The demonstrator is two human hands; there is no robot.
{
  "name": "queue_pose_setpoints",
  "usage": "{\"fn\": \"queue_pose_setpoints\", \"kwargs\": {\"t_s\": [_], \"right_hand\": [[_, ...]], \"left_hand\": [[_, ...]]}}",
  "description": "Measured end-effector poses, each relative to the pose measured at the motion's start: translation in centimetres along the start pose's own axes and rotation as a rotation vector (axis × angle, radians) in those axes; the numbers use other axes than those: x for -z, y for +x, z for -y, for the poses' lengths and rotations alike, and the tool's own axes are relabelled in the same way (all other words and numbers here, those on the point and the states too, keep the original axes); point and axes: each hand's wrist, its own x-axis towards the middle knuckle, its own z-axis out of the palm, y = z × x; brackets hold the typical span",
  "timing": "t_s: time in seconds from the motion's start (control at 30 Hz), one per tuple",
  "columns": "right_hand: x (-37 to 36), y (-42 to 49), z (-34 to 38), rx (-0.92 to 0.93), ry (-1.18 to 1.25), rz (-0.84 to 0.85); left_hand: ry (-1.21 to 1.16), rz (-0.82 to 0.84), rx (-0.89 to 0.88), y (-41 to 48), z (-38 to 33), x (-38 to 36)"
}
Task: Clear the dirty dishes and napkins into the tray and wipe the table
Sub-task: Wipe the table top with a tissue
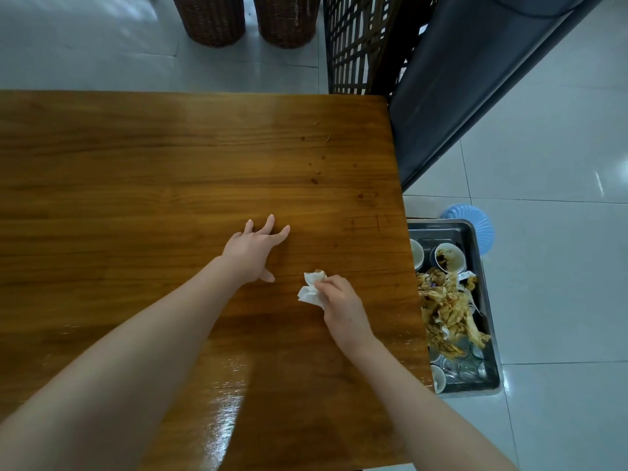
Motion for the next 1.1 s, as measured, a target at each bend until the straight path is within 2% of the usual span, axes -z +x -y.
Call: {"fn": "queue_pose_setpoints", "kwargs": {"t_s": [0.1,0.3,0.43,0.67,0.87,0.97,1.1], "right_hand": [[1.2,1.8,-1.2,-0.003,0.01,-0.015],[3.8,5.8,-3.8,-0.204,0.067,-0.213],[3.1,5.2,-3.2,-0.228,0.022,-0.227],[-0.7,-1.2,0.7,0.051,-0.03,0.019],[0.3,1.4,-0.6,0.181,-0.062,0.078],[0.8,3.9,-1.1,0.114,-0.062,0.013],[2.9,7.6,-3.2,-0.069,-0.015,-0.09]], "left_hand": [[-0.016,-0.006,0.0,0.1,0.0,-0.2],[-0.023,-0.018,0.014,0.5,0.0,-0.7],[-0.031,-0.022,0.017,0.5,0.0,-0.7],[-0.032,-0.021,0.028,0.2,-0.1,-0.5],[-0.033,-0.016,0.035,0.1,-0.2,-0.3],[-0.033,-0.001,0.038,0.0,-0.3,0.0],[-0.034,0.004,0.037,-0.1,-0.3,0.1]]}}
